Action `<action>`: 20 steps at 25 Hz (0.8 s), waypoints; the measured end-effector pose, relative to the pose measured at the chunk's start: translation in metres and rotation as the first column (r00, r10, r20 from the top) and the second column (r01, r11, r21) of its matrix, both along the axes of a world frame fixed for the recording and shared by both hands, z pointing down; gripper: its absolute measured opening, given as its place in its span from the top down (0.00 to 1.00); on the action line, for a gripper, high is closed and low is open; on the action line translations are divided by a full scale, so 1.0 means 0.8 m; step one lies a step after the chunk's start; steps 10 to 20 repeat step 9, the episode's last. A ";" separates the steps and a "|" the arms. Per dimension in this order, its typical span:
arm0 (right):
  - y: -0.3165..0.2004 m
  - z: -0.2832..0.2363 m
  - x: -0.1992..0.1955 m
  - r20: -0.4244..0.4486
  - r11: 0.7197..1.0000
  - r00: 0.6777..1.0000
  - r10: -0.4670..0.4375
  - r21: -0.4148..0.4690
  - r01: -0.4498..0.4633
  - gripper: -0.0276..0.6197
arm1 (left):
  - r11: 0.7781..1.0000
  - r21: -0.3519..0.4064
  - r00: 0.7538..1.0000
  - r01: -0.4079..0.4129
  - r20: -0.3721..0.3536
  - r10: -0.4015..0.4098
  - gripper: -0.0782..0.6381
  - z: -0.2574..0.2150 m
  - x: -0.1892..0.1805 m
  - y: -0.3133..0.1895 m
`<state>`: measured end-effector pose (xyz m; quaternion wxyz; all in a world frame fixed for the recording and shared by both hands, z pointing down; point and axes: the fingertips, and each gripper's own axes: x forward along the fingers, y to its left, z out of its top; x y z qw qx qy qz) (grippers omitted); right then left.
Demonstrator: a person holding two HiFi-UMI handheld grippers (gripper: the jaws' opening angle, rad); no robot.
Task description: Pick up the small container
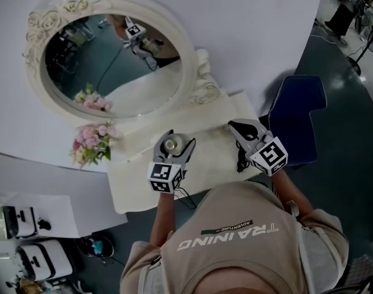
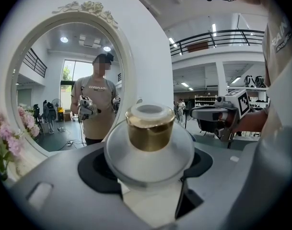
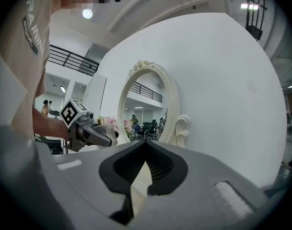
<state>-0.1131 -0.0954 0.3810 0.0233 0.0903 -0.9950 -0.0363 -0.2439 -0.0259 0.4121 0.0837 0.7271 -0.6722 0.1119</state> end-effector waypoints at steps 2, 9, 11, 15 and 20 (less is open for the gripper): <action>0.000 0.003 -0.002 -0.007 1.000 1.000 -0.004 -0.002 0.004 0.95 | 1.000 -0.004 1.000 0.002 0.001 -0.002 0.40 0.002 -0.001 -0.001; -0.012 0.003 -0.007 -0.008 1.000 1.000 -0.002 -0.005 0.002 0.95 | 1.000 -0.007 1.000 0.002 -0.002 -0.002 0.40 0.005 0.002 -0.002; -0.012 0.003 -0.007 -0.008 1.000 1.000 -0.002 -0.005 0.002 0.95 | 1.000 -0.007 1.000 0.002 -0.002 -0.002 0.40 0.005 0.002 -0.002; -0.012 0.003 -0.007 -0.008 1.000 1.000 -0.002 -0.005 0.002 0.95 | 1.000 -0.007 1.000 0.002 -0.002 -0.002 0.40 0.005 0.002 -0.002; -0.012 0.003 -0.007 -0.008 1.000 1.000 -0.002 -0.005 0.002 0.95 | 1.000 -0.007 1.000 0.002 -0.002 -0.002 0.40 0.005 0.002 -0.002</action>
